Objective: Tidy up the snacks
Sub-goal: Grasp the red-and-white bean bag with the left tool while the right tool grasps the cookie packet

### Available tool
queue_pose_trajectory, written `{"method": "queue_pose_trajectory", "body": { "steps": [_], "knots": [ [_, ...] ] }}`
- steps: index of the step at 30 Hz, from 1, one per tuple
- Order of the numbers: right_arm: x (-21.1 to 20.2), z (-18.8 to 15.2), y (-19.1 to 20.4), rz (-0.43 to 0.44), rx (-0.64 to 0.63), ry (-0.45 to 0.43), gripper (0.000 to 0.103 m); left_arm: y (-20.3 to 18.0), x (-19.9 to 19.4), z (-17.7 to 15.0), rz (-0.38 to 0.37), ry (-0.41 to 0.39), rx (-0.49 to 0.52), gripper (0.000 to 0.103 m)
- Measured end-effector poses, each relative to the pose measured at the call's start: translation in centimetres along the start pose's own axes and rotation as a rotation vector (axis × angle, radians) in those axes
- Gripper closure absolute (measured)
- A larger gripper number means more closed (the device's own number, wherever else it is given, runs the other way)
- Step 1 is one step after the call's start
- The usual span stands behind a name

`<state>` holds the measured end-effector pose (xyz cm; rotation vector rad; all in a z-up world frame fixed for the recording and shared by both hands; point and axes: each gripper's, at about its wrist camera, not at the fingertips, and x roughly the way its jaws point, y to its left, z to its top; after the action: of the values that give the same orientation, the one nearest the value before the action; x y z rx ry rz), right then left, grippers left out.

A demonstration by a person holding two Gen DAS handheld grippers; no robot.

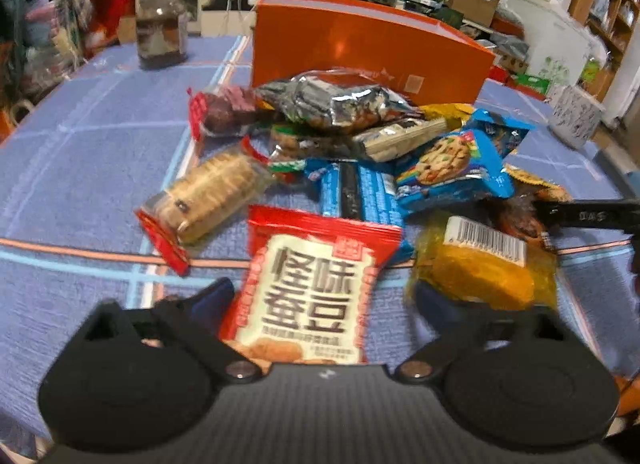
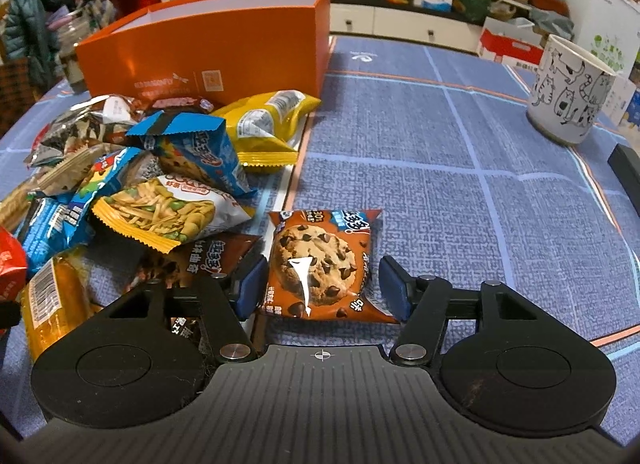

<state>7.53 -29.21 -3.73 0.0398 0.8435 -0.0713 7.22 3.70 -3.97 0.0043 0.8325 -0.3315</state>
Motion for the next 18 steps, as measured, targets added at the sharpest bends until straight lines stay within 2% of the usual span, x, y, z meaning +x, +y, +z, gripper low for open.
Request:
{"method": "queue_pose_trajectory", "body": {
  "steps": [1, 2, 3, 5, 8, 14, 18],
  "knots": [
    [0.0, 0.0, -0.1, 0.002, 0.002, 0.001, 0.053, -0.1, -0.1, 0.0, 0.018, -0.004, 0.007, 0.049],
    [-0.1, 0.0, -0.1, 0.002, 0.003, 0.002, 0.059, -0.1, -0.3, 0.0, 0.027, -0.004, 0.004, 0.052],
    [-0.2, 0.0, -0.1, 0.000, 0.009, 0.001, 0.068, 0.0, -0.4, 0.1, 0.026, 0.001, -0.004, 0.052],
    [-0.3, 0.1, -0.3, 0.005, 0.024, 0.004, 0.072, 0.3, -0.6, 0.1, 0.020, 0.006, -0.014, 0.052],
    [-0.6, 0.2, -0.5, 0.016, 0.045, -0.001, 0.073, 0.7, -1.0, 0.2, 0.019, 0.009, -0.025, 0.052],
    [-2.3, 0.7, 0.2, -0.003, 0.014, -0.070, 0.073, 0.3, -2.8, 0.5, 0.063, -0.049, 0.022, 0.052],
    [-2.2, 0.6, 0.7, -0.003, -0.005, -0.062, 0.073, 0.3, -2.8, 0.7, 0.088, -0.045, 0.036, 0.052]
  ]
}}
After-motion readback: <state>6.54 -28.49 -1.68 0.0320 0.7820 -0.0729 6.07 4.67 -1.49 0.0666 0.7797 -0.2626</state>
